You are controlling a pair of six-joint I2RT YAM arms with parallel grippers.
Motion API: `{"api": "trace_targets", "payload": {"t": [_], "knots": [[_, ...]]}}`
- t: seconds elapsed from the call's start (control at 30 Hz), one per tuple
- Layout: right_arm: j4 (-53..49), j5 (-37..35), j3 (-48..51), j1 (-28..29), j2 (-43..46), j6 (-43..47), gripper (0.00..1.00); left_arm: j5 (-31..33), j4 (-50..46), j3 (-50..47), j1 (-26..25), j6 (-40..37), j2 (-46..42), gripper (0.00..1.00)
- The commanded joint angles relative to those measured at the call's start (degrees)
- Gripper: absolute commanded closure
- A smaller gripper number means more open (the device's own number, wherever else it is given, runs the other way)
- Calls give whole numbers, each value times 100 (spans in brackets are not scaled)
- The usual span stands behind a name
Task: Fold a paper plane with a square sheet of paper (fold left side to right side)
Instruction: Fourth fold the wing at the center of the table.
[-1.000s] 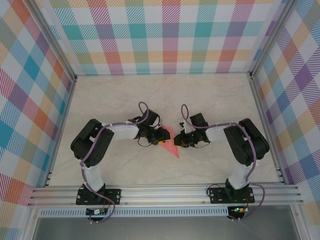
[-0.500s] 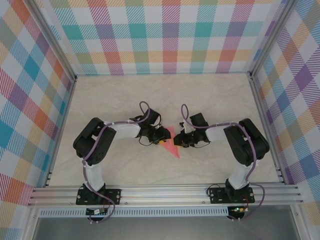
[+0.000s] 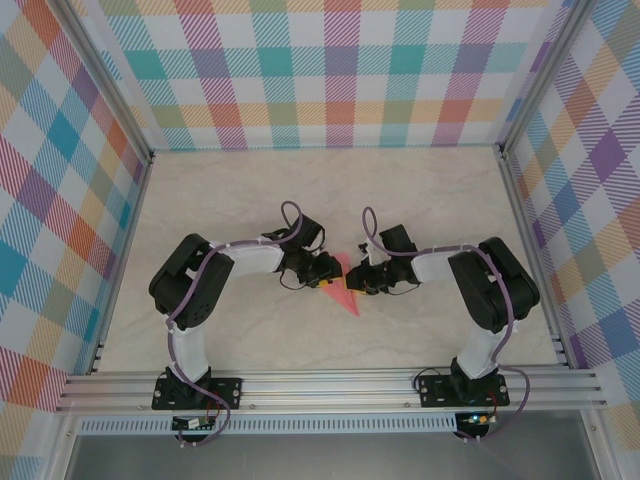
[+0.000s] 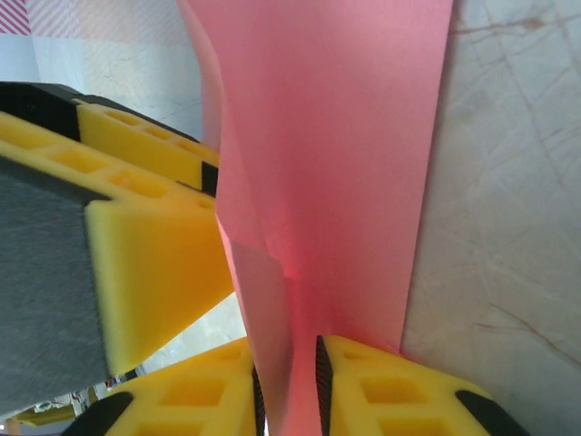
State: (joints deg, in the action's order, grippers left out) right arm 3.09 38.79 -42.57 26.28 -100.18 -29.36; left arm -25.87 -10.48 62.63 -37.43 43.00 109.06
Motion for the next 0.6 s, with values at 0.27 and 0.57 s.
{"api": "trace_targets", "payload": {"t": [0.27, 0.57], "knots": [[-540, -190, -361, -113, 508, 165, 67, 346, -490, 12, -53, -109, 177, 66], [-547, -8, -540, -127, 229, 145, 68, 342, -491, 2, -54, -105, 151, 66]]}}
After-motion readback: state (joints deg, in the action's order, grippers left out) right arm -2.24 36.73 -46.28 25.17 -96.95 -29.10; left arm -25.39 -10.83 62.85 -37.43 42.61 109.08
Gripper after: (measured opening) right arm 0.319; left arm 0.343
